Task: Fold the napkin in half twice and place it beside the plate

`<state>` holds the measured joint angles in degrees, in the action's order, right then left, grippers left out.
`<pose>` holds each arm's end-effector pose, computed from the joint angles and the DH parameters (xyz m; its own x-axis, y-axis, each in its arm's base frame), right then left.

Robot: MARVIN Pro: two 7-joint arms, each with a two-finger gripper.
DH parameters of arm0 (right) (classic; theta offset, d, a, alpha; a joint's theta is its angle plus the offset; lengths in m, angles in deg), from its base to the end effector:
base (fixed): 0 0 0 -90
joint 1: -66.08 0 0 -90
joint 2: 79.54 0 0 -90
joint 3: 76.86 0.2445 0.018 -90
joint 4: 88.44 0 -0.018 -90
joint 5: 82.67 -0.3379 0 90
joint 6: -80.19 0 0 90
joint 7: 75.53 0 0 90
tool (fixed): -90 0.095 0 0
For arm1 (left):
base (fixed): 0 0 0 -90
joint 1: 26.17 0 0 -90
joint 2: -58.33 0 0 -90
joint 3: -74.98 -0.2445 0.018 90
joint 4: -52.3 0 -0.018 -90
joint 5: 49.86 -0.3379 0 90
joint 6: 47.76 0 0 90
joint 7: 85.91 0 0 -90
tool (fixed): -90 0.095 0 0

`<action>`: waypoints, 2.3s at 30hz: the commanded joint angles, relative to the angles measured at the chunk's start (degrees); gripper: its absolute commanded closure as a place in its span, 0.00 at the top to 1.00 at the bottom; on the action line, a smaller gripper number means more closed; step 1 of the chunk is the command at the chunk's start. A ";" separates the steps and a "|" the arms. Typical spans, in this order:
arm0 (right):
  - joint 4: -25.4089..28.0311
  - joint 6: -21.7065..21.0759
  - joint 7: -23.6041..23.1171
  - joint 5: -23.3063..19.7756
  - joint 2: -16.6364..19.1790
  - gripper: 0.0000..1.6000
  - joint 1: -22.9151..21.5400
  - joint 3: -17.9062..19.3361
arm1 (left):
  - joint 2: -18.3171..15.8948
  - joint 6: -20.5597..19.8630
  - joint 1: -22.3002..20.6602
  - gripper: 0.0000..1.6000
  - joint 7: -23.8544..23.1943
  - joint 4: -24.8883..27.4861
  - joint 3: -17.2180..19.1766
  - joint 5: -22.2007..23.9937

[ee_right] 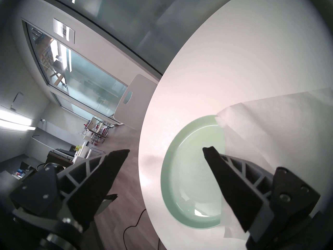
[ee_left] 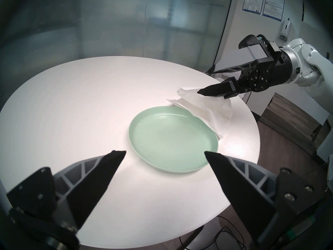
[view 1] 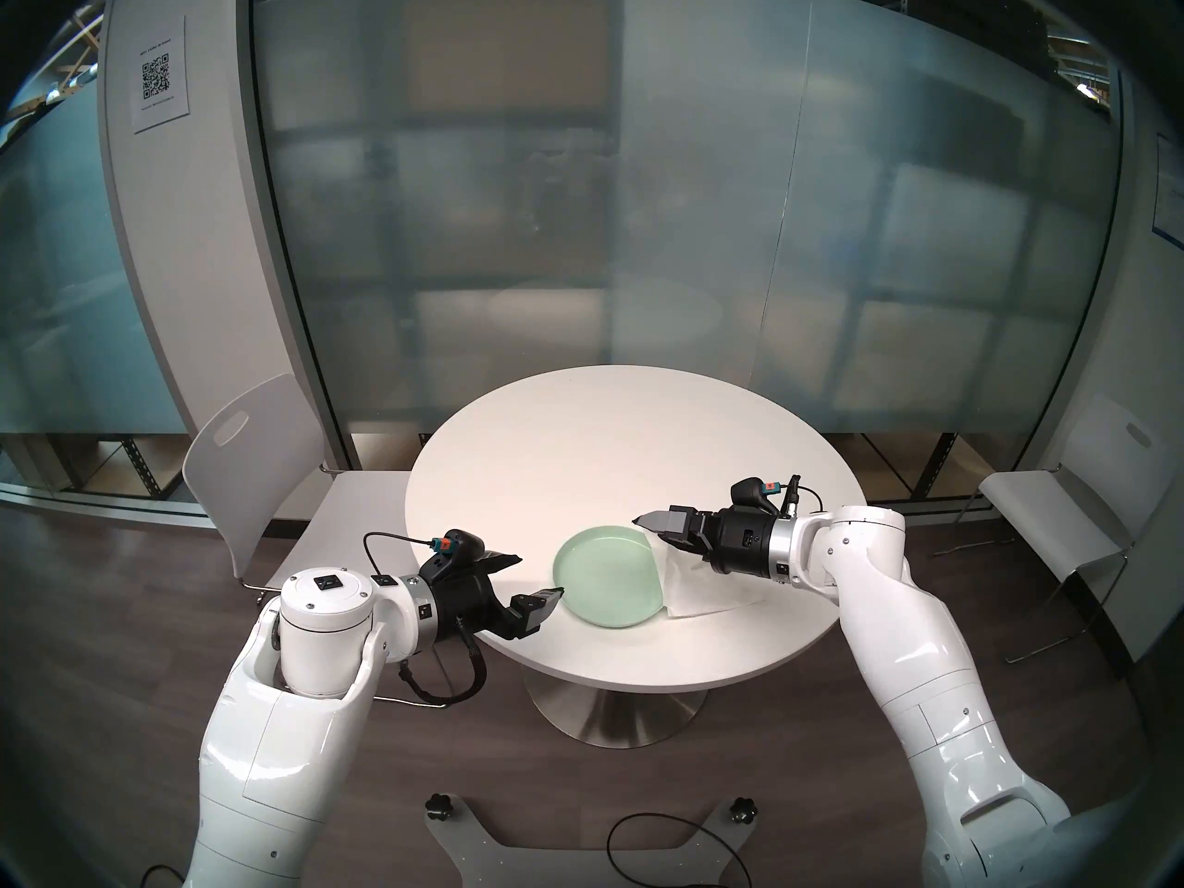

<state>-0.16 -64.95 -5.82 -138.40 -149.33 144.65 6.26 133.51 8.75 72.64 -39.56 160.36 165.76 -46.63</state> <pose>0.4478 0.0197 -0.2301 0.7824 -0.2442 0.5729 0.3563 -0.5789 -0.7334 0.3781 -0.0161 -0.2425 0.4072 -0.1973 0.8918 -0.6553 -0.7432 0.1348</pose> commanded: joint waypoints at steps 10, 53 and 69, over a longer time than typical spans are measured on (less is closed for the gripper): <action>7.93 0.14 5.21 -11.90 5.68 1.00 0.75 -1.73 | -0.17 0.32 0.36 1.00 -0.50 1.04 0.50 0.21; 9.68 26.91 1.15 11.07 13.22 0.33 11.62 -2.00 | 3.56 4.41 2.92 1.00 8.53 5.35 -0.22 -5.36; 4.61 26.70 -0.38 12.92 12.02 0.33 8.82 -4.83 | 3.88 4.48 0.89 1.00 8.91 4.91 -0.55 -6.36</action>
<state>5.30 -38.51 -5.33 -125.31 -136.44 156.17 1.94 137.16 12.81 74.78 -30.20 164.21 165.47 -53.48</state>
